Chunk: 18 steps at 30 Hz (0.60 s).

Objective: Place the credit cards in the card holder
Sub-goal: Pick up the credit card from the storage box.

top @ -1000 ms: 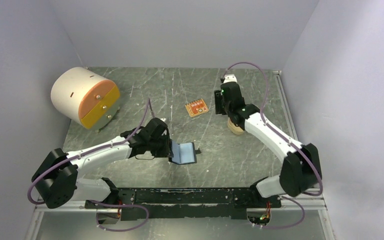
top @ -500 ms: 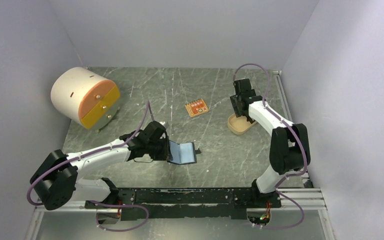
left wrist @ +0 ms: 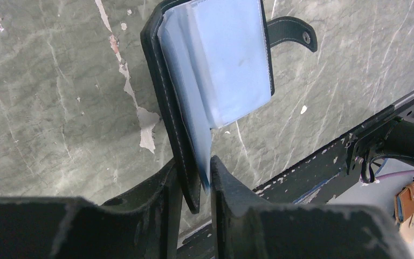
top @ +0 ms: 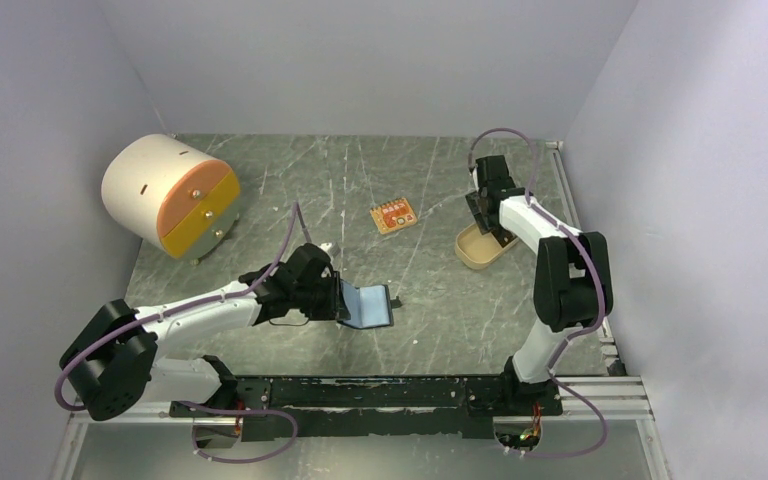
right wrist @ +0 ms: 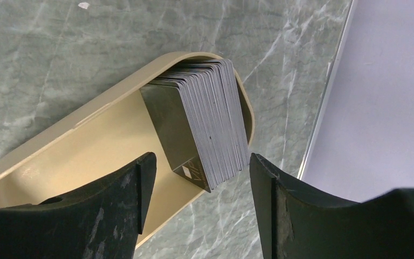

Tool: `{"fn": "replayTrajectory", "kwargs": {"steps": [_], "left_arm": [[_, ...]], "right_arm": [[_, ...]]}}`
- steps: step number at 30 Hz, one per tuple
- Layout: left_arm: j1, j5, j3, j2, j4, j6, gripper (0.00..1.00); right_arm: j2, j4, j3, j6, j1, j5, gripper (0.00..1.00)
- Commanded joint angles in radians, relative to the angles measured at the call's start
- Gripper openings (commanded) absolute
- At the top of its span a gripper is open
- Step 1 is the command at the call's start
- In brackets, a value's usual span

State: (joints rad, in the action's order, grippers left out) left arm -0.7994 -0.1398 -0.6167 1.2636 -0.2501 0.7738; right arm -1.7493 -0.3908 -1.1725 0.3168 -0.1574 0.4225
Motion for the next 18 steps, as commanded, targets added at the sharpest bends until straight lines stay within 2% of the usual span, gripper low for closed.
{"fn": "replayTrajectory", "kwargs": {"steps": [1, 7, 18], "left_arm": [[0.005, -0.011, -0.003, -0.007, 0.039, -0.006, 0.28], [0.006, -0.035, -0.012, 0.003, 0.042, -0.033, 0.22], [0.006, -0.124, -0.011, 0.0, 0.076, -0.101, 0.19]], "right_arm": [[-0.003, 0.022, -0.028, 0.037, 0.016, -0.015, 0.68], [-0.026, 0.036, -0.022, 0.056, 0.023, -0.007, 0.68], [-0.094, 0.026, -0.037, 0.04, 0.031, 0.036, 0.66]]}}
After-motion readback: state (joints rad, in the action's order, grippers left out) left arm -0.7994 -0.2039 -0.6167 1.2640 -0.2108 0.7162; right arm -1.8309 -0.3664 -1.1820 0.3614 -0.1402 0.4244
